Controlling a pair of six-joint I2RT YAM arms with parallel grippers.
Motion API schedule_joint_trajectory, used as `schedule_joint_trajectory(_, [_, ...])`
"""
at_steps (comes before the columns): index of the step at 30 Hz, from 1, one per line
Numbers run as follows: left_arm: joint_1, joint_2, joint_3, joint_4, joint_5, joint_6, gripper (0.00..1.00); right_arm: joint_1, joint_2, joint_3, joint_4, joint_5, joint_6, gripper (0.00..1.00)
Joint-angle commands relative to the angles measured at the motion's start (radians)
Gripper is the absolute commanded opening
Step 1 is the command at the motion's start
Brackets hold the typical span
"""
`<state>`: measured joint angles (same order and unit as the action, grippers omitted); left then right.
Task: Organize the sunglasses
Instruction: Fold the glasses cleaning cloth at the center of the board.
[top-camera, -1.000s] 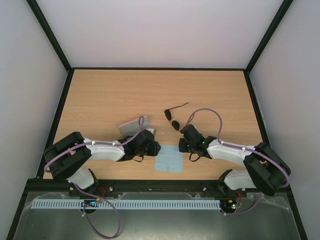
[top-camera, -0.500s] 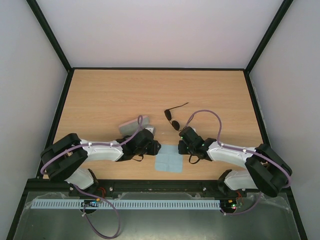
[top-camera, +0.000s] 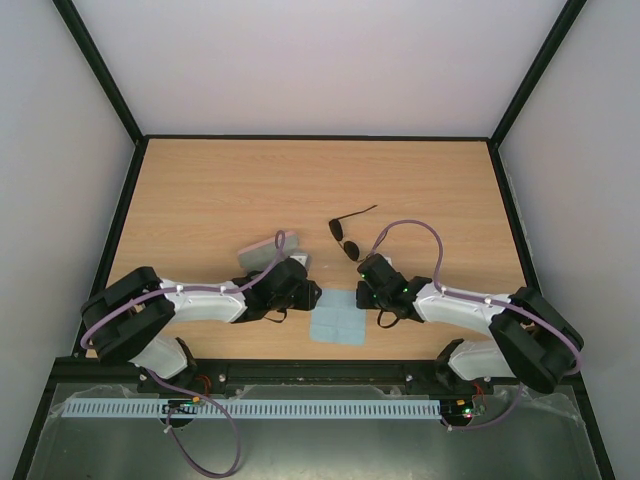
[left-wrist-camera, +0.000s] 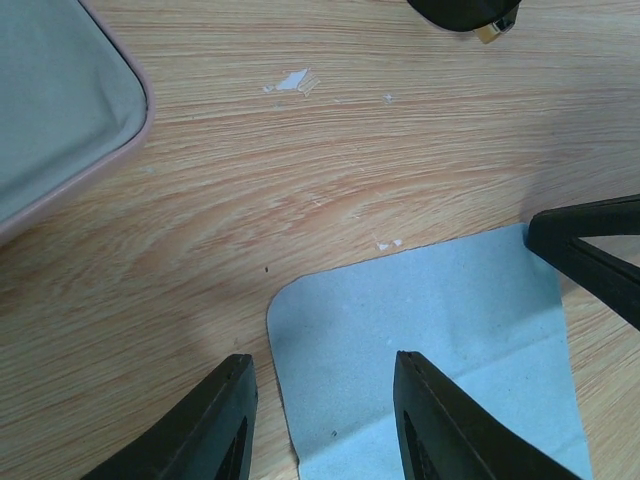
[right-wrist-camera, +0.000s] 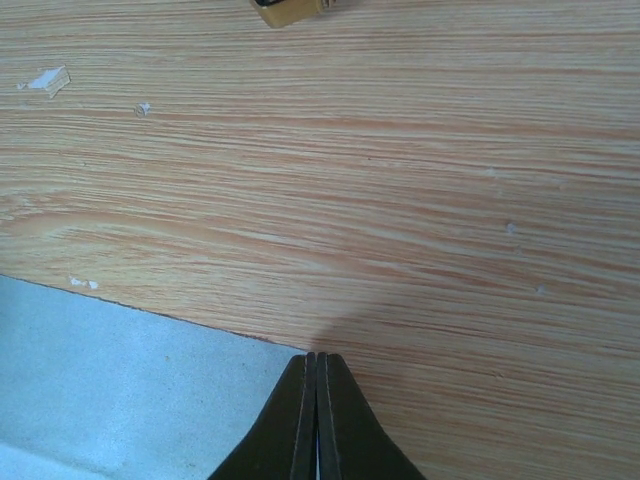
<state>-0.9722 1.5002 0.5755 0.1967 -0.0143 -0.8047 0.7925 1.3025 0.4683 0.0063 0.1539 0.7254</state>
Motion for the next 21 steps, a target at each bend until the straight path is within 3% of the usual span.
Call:
schedule_joint_trajectory(1, [-0.005, 0.004, 0.0, -0.002, -0.021, 0.001, 0.41, 0.007, 0.026, 0.0, -0.023, 0.003, -0.009, 0.01])
schedule_joint_trajectory(7, [-0.005, 0.019, 0.007, -0.008, -0.031, 0.005, 0.41, 0.007, 0.036, 0.031, -0.017, -0.002, -0.025, 0.01])
schedule_joint_trajectory(21, [-0.005, 0.09, 0.041, -0.026, -0.076, 0.017, 0.29, 0.009, 0.076, 0.059, 0.0, -0.019, -0.046, 0.01])
